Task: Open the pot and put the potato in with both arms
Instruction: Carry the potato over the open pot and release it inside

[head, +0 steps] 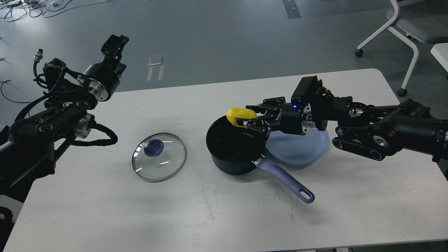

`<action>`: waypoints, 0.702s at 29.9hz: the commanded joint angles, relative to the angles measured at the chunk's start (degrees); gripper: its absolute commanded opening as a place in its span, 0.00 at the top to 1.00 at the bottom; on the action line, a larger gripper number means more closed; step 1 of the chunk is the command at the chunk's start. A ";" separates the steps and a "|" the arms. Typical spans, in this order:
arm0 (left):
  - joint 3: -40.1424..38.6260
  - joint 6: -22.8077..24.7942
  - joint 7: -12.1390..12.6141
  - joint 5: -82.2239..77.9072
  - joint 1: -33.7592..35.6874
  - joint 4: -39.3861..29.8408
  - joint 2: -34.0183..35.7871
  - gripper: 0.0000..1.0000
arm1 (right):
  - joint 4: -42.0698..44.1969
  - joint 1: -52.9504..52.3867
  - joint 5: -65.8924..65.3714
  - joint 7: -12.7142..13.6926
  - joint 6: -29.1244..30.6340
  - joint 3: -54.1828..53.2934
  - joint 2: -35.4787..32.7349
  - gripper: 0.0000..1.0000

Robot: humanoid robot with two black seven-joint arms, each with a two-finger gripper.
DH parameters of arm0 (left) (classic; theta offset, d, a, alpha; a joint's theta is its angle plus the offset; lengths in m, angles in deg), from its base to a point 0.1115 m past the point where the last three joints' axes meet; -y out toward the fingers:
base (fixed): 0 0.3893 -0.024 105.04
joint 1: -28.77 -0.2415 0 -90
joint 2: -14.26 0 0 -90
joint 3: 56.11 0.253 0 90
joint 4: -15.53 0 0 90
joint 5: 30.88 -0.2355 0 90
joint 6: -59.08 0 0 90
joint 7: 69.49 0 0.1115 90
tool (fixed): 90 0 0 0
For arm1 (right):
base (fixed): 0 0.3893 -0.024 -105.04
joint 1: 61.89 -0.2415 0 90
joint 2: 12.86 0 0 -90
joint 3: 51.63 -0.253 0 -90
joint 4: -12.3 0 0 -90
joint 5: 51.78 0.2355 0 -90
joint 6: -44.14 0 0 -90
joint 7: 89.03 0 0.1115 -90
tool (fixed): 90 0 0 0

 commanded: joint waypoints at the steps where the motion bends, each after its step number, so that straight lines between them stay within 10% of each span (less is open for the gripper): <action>1: 0.00 0.04 -0.09 0.00 -0.08 0.01 0.10 0.02 | -0.18 0.47 0.02 -0.01 -0.25 0.11 0.63 0.31; 2: 0.00 0.04 -0.09 0.00 -0.25 0.01 0.10 0.02 | -0.18 0.55 0.10 -0.01 -0.51 -0.15 0.64 0.03; 3: 0.00 0.04 -0.09 0.00 -0.25 0.01 0.10 0.02 | -0.18 0.73 0.28 -0.01 -0.60 -0.33 0.64 0.00; 16: -0.97 0.75 -1.05 1.23 -0.52 -0.77 -1.04 0.02 | -5.72 1.17 23.51 0.04 -0.25 -9.17 -0.42 0.00; 21: -3.07 4.68 -0.88 7.79 -2.88 -2.53 -2.09 0.02 | -7.03 1.17 54.42 6.18 1.77 -18.33 -0.33 0.00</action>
